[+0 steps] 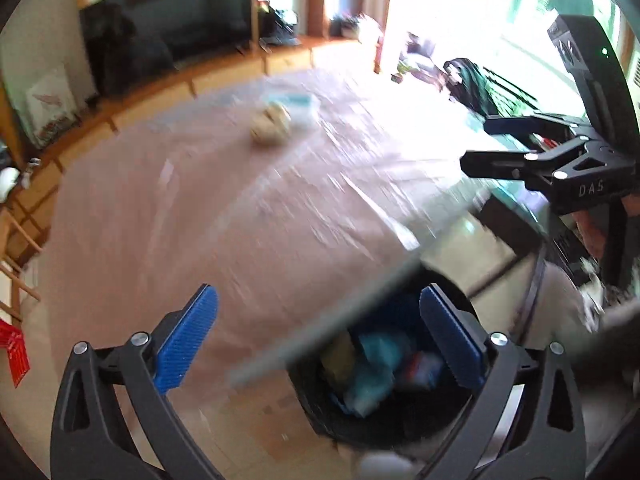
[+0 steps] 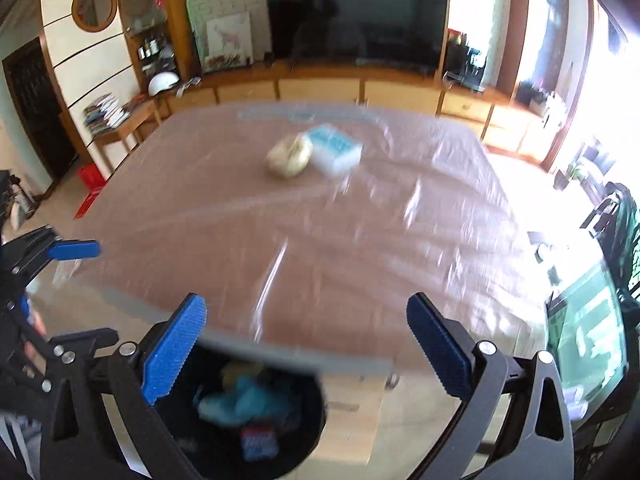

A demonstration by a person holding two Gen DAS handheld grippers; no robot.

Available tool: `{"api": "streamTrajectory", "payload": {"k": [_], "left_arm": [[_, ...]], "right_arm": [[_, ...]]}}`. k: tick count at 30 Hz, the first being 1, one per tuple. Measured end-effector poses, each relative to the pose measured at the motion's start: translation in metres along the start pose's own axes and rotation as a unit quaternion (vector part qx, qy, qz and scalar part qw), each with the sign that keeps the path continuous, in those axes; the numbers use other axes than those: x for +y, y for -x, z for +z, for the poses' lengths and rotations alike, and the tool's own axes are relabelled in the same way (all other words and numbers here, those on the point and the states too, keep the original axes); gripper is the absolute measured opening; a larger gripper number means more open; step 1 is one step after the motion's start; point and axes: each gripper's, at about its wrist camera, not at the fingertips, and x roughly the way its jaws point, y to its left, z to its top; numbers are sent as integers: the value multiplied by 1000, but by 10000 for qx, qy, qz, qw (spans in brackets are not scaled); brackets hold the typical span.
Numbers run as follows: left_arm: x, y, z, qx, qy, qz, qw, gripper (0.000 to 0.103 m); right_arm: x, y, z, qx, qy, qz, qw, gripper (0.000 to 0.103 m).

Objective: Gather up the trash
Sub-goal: 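Open both tools to drop the medicine box and blue bag into the bin, then grasp the beige cloth bundle with the left tool while the right tool grasps the dental floss box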

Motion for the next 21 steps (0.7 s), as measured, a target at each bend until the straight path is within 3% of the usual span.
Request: {"api": "streamTrajectory", "payload": {"k": [6, 11, 21], "left_arm": [[24, -37, 58, -217, 47, 439, 9988, 101], [42, -79, 94, -23, 54, 498, 9987, 101], [59, -144, 134, 182, 79, 433, 9989, 101]], "right_arm": [[-15, -49, 59, -134, 838, -307, 9959, 99], [-40, -95, 89, 165, 878, -162, 9959, 97], [-54, -163, 121, 632, 1249, 455, 9891, 70]]}}
